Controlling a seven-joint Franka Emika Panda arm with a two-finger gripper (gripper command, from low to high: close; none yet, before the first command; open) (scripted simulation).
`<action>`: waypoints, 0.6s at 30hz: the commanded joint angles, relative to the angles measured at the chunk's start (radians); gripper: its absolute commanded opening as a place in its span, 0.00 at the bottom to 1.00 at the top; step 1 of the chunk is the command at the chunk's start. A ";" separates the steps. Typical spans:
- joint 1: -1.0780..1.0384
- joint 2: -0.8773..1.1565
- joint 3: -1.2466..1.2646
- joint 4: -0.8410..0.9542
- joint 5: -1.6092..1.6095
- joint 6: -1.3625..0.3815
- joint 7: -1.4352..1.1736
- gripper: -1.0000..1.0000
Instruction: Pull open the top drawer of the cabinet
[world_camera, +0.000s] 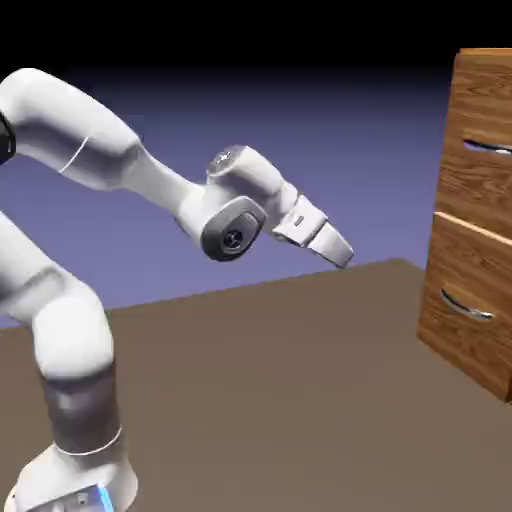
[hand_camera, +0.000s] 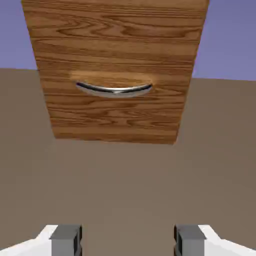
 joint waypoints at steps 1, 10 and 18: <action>-0.014 0.034 0.031 0.019 -0.044 -0.011 -0.008 0.50; -0.144 0.344 0.313 0.191 -0.435 -0.111 -0.083 0.50; -0.259 0.620 0.564 0.344 -0.783 -0.199 -0.150 0.50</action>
